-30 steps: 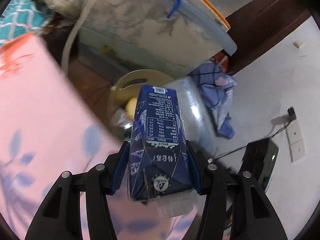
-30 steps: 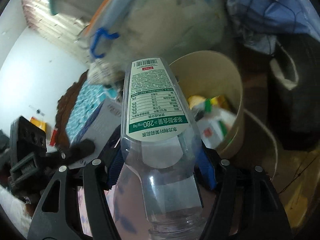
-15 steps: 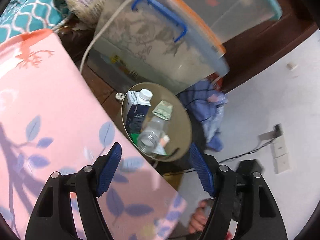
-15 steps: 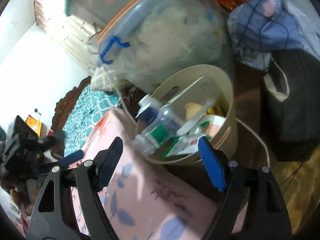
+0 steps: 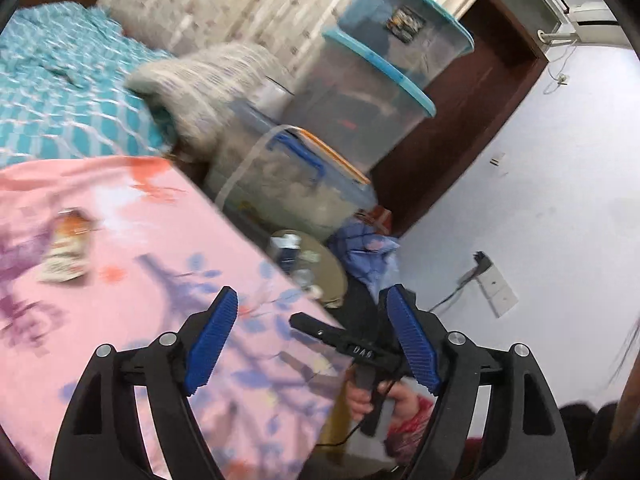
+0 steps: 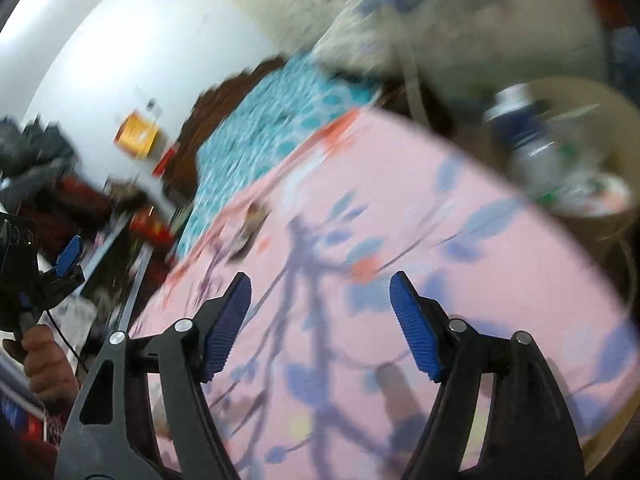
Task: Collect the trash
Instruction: 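Grasp the crumpled white-red paper with the left tool while the right grasps the orange wrapper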
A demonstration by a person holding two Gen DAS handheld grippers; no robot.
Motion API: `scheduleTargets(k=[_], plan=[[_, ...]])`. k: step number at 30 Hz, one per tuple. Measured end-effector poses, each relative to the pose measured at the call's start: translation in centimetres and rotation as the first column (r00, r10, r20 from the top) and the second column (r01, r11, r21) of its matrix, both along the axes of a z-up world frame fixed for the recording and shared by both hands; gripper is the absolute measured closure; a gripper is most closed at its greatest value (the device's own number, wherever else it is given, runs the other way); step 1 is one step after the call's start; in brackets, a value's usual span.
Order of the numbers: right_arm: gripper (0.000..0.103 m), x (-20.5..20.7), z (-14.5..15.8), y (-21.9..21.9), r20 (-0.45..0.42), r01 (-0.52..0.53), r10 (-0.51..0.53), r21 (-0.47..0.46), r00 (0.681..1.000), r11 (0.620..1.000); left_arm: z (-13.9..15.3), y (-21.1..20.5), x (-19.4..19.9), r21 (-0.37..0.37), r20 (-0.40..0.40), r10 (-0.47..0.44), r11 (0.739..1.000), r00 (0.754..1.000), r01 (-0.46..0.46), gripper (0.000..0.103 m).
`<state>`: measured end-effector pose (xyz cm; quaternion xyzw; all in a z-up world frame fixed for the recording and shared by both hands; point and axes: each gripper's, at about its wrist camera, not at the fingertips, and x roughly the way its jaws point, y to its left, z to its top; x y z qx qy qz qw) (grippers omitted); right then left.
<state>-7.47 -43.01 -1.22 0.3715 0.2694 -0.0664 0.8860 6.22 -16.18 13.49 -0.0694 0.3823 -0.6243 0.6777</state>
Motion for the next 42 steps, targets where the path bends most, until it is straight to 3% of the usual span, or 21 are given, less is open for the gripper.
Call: scheduleTargets(k=[4,7,10,14,18,20,21,22,24,25,28,30,32,36,39,41,42], plan=[[0.034,3.0,-0.5,4.0,-0.042,-0.111,0.11,-0.015,0.993,0.994,-1.8,6.5,-0.3,0.057,0.032,0.092,0.994,0.995,-0.093,0.022],[0.034,5.2,-0.8,7.8,-0.071,-0.224,0.222,-0.026,0.972,0.974,-4.1,8.7,-1.2,0.131,0.057,0.101,0.986,0.993,-0.107,0.019],[0.034,7.1,-1.2,11.1,-0.118,-0.319,0.31,-0.064,0.943,0.946,-7.7,9.8,-2.1,0.221,0.028,0.093,0.97,0.995,-0.097,0.019],[0.034,8.6,-1.8,13.8,-0.179,-0.372,0.35,-0.111,0.92,0.921,-11.1,9.7,-2.4,0.291,0.001,0.116,0.95,0.993,-0.112,0.018],[0.033,10.5,-1.3,13.1,-0.195,-0.348,0.322,-0.12,0.926,0.93,-13.5,9.5,-2.3,0.347,0.035,0.14,0.927,0.99,-0.143,0.017],[0.033,11.7,-0.8,12.3,-0.19,-0.326,0.3,-0.127,0.935,0.937,-14.9,9.3,-2.2,0.375,0.044,0.156,0.913,0.987,-0.161,0.019],[0.033,12.7,-0.6,11.8,-0.185,-0.321,0.296,-0.124,0.937,0.939,-15.2,9.2,-2.0,0.382,0.044,0.163,0.909,0.986,-0.167,0.025],[0.032,13.7,-0.5,11.4,-0.182,-0.322,0.299,-0.117,0.937,0.939,-15.8,9.0,-1.8,0.391,0.034,0.161,0.906,0.986,-0.162,0.04],[0.032,16.3,-0.4,10.8,-0.178,-0.331,0.312,-0.09,0.933,0.939,-16.1,9.0,-1.2,0.351,-0.025,0.136,0.929,0.99,-0.118,0.06],[0.032,17.7,-0.6,10.3,-0.17,-0.331,0.315,-0.071,0.934,0.941,-16.0,9.0,-1.0,0.343,-0.02,0.142,0.931,0.99,-0.127,0.061],[0.033,22.1,-1.3,8.9,-0.159,-0.309,0.303,-0.012,0.94,0.951,-15.3,9.5,0.4,0.348,0.073,0.207,0.912,0.976,-0.219,0.062],[0.033,25.1,-1.9,7.7,-0.158,-0.271,0.27,0.016,0.95,0.962,-15.3,10.1,2.1,0.343,0.067,0.266,0.899,0.962,-0.272,0.062],[0.033,27.4,-2.3,7.0,-0.172,-0.24,0.237,0.003,0.956,0.971,-15.5,10.7,3.9,0.346,0.076,0.348,0.87,0.935,-0.352,0.062],[0.033,30.9,-3.6,6.2,-0.222,-0.195,0.189,-0.006,0.957,0.981,-16.3,12.0,6.3,0.312,-0.012,0.478,0.836,0.878,-0.451,0.059],[0.034,32.6,-3.7,7.3,-0.233,-0.194,0.173,-0.073,0.957,0.978,-16.3,12.0,6.0,0.287,0.021,0.5,0.827,0.866,-0.484,0.057],[0.044,33.6,-3.8,8.4,-0.251,-0.214,0.178,-0.124,0.951,0.969,-16.2,11.7,5.7,0.28,0.046,0.502,0.823,0.863,-0.494,0.056],[0.054,33.8,-3.8,9.0,-0.258,-0.218,0.174,-0.153,0.95,0.964,-16.2,11.6,5.6,0.278,0.059,0.501,0.822,0.863,-0.497,0.056]])
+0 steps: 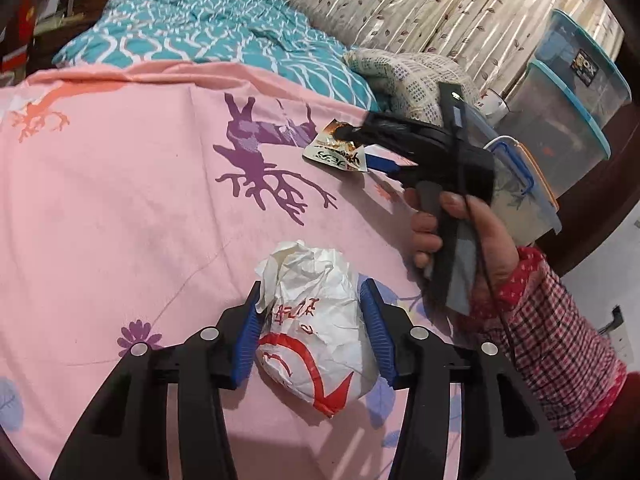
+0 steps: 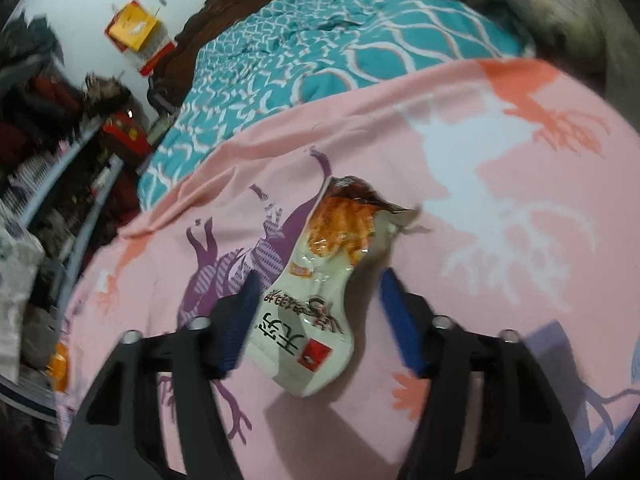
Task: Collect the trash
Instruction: 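Grasp the crumpled white-red paper with the left tool while the right grasps the orange wrapper, then carry paper and wrapper to the wastebasket and open both tools to drop them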
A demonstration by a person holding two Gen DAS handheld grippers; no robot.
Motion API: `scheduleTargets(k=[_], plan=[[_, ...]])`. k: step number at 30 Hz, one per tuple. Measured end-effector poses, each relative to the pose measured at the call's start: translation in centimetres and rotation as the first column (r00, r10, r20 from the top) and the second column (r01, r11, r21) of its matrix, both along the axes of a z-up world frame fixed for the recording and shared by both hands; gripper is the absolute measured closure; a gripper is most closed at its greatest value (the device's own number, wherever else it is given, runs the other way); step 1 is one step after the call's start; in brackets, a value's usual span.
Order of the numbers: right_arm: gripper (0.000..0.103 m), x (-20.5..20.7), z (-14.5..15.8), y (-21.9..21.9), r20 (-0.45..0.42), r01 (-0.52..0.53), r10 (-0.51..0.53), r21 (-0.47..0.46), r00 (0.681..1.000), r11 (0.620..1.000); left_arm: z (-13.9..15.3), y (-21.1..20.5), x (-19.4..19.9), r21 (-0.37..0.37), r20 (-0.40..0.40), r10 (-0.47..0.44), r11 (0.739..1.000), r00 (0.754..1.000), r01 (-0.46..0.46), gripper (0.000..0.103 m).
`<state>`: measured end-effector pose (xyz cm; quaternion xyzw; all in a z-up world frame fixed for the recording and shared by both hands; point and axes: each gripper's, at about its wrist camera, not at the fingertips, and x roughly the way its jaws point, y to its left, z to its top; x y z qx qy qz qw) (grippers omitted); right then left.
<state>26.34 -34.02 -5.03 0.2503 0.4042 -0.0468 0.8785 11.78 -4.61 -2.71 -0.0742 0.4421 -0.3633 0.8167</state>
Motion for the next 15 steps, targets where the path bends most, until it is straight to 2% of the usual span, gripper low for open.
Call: scheduleTargets(k=[1,2,8,15], plan=[[0.066,0.4,0.0,0.6,-0.012,-0.006,0.005,-0.04,1.0,0.999,0.0,-0.2,0.0,0.002,0.005,-0.001,1.0,1.0,0.001,0.056],[0.075,0.5,-0.2,0.8,-0.019,-0.015,0.014,-0.04,1.0,0.999,0.0,-0.1,-0.1,0.0,0.006,-0.001,1.0,1.0,0.001,0.056],[0.077,0.0,-0.3,0.9,-0.014,-0.032,0.032,0.011,0.999,0.999,-0.2,0.2,0.0,-0.019,0.0,0.004,1.0,1.0,-0.004,0.055],[0.078,-4.4,-0.1,1.9,-0.001,-0.09,0.09,0.08,0.996,0.993,-0.3,0.3,0.0,-0.026,-0.001,0.012,1.0,1.0,-0.012,0.054]])
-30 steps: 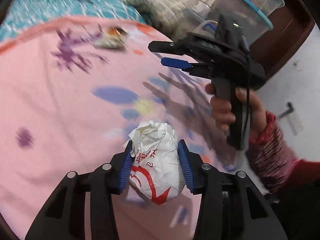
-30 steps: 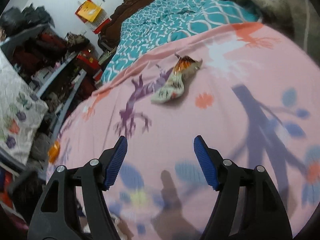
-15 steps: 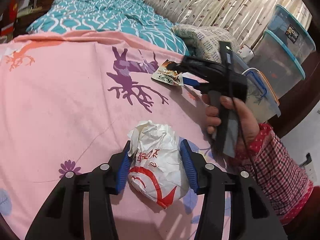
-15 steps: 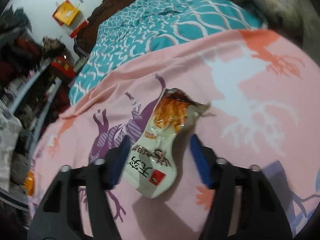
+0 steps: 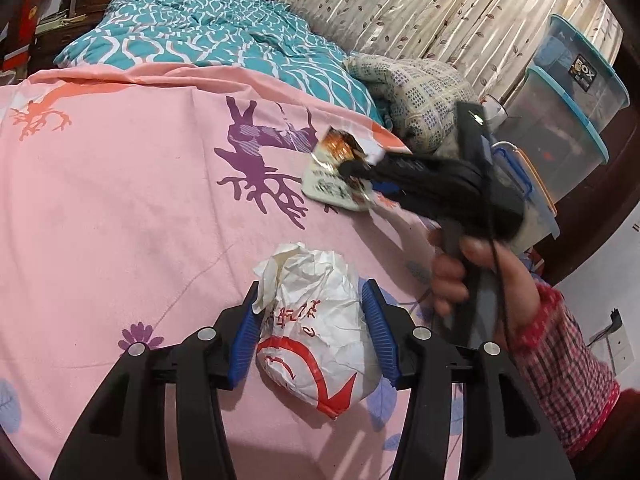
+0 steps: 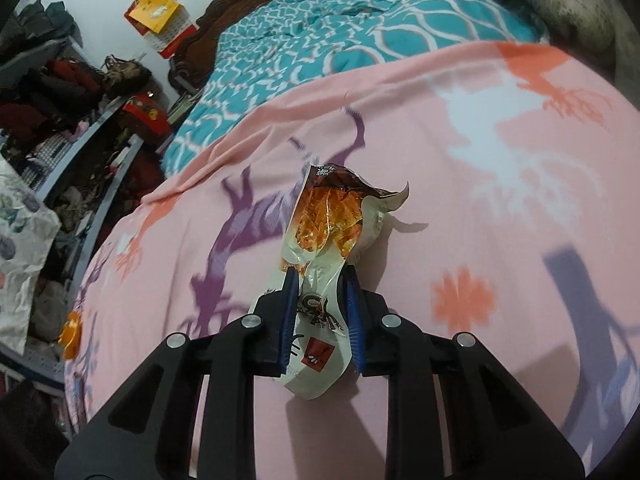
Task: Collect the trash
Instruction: 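Carry paper and wrapper to the wastebasket and open both tools to drop them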
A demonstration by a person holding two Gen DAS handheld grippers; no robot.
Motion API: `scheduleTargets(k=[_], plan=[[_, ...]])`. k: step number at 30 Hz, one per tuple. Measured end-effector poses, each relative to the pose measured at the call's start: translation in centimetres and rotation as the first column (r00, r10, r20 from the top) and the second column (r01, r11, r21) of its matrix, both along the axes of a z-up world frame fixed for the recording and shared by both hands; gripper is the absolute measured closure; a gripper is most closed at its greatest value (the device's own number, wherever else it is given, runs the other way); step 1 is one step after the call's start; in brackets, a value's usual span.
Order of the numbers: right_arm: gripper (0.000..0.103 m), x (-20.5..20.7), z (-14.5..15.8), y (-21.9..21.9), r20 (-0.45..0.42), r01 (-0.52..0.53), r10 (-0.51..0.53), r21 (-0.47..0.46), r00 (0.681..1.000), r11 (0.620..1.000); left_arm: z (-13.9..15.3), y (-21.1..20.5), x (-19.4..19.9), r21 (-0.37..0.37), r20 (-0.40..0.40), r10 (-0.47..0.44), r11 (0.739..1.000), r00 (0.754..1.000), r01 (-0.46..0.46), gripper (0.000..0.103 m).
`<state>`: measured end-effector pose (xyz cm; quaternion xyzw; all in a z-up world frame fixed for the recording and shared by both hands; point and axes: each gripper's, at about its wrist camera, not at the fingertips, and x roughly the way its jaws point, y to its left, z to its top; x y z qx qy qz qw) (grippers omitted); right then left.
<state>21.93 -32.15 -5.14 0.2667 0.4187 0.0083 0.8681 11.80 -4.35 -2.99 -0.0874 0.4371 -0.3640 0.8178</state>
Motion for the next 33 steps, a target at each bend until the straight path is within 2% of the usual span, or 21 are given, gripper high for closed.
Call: scheduleTargets(k=[6,15,21,27,33], plan=[[0.078,-6.1,0.1,-0.6,0.007,-0.001,0.001,0.042,1.0,0.999,0.1,-0.2,-0.3,0.017,0.02,0.006,1.0,1.0,-0.006,0.054],[0.078,-15.2,0.2,-3.5,0.037,0.088,-0.093,0.119,0.995,0.989,0.3,-0.7,-0.6,0.06,0.048,0.018,0.998,0.999,-0.021,0.053],[0.078,-18.8,0.3,-5.3,0.067,0.128,-0.14,0.159,0.988,0.979,0.9,-1.5,-1.3,0.079,0.051,0.026,0.996,0.998,-0.03,0.06],[0.079,-21.2,1.1,-7.2,0.121,0.148,-0.172,0.183,0.978,0.972,2.4,-3.3,-1.8,0.033,0.006,-0.016,0.999,1.0,0.015,0.062],[0.08,-23.8,1.6,-8.7,0.162,0.178,-0.205,0.17,0.965,0.969,4.5,-7.1,-2.3,-0.01,-0.007,-0.078,0.997,0.997,0.078,0.062]])
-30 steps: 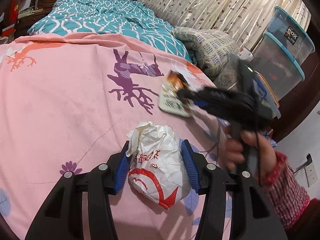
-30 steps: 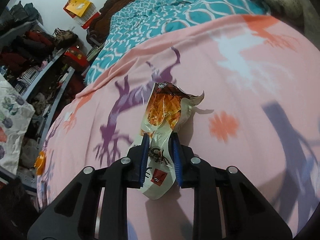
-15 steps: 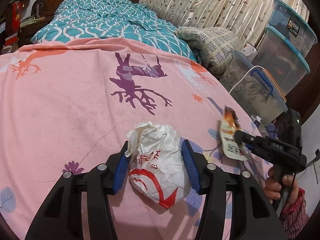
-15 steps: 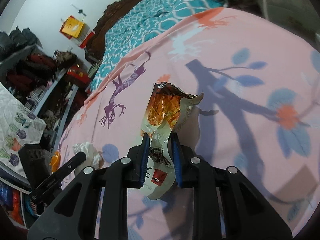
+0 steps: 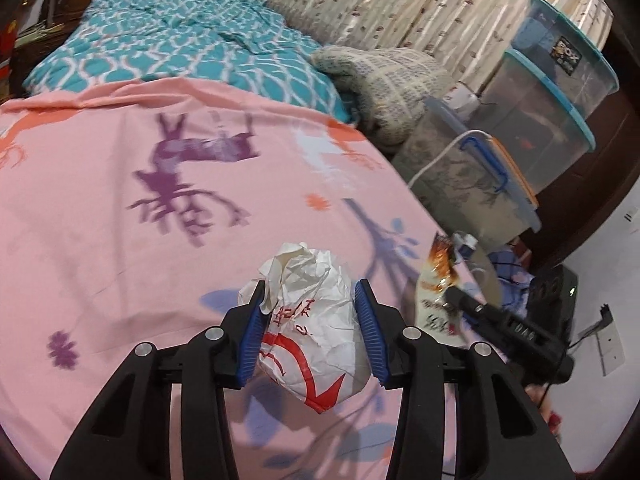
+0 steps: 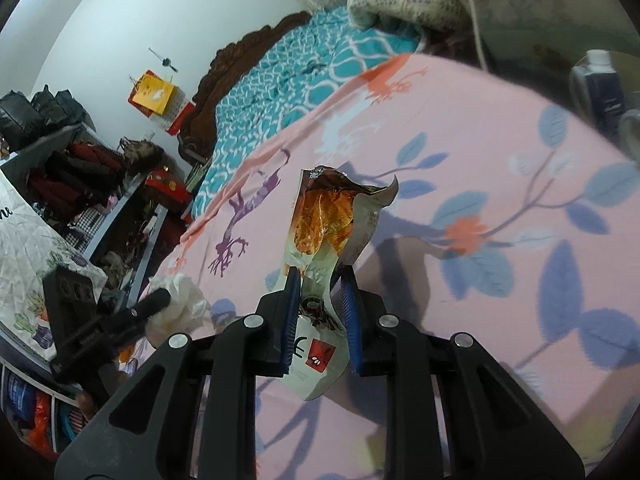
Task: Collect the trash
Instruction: 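Carry paper and wrapper to the wastebasket and open both tools to drop them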
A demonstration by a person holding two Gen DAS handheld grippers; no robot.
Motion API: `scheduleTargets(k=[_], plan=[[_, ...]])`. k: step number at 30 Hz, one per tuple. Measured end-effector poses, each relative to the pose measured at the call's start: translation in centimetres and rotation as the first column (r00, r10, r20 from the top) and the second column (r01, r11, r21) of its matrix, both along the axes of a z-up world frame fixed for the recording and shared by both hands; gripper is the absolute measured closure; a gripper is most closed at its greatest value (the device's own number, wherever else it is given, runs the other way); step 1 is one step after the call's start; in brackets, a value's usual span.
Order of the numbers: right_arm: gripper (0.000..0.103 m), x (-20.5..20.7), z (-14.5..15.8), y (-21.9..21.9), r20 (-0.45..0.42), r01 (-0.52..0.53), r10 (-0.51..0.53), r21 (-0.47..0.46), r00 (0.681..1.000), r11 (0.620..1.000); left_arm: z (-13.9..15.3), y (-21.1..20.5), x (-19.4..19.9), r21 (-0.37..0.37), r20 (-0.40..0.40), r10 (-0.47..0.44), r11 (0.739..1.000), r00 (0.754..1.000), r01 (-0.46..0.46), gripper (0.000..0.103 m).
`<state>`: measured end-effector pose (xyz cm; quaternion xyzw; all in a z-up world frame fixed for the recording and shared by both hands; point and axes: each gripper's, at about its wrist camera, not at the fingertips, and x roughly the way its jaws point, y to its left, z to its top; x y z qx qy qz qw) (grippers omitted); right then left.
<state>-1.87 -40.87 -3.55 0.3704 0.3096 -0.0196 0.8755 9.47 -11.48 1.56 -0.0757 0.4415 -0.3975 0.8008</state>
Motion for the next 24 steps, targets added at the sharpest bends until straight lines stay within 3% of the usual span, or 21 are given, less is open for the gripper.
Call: scheduleTargets(k=[7,14,19,24], plan=[[0.08,-4.0,0.0,-3.9,0.026,0.104,-0.104,-0.004,0.994,0.995,2.0,-7.5,-0.9,-0.014,-0.001,-0.136,0.991,0.991,0.136,0.062],[0.08,-9.4,0.7,-10.0,0.077,0.27,-0.27,0.013,0.96,0.963,3.9,-19.2,-3.2,-0.007,0.029,-0.33,0.944,0.944,0.33,0.062],[0.08,-13.0,1.0,-15.4,0.094,0.398,-0.397,0.001,0.913,0.917,4.1,-27.6,-5.0,0.003,0.003,-0.449,0.893,0.893,0.449,0.062],[0.08,-16.8,1.5,-20.2,0.075,0.554,-0.549,-0.073,0.833,0.83,3.9,-35.2,-6.6,-0.004,-0.04,-0.54,0.841,0.84,0.541,0.062]])
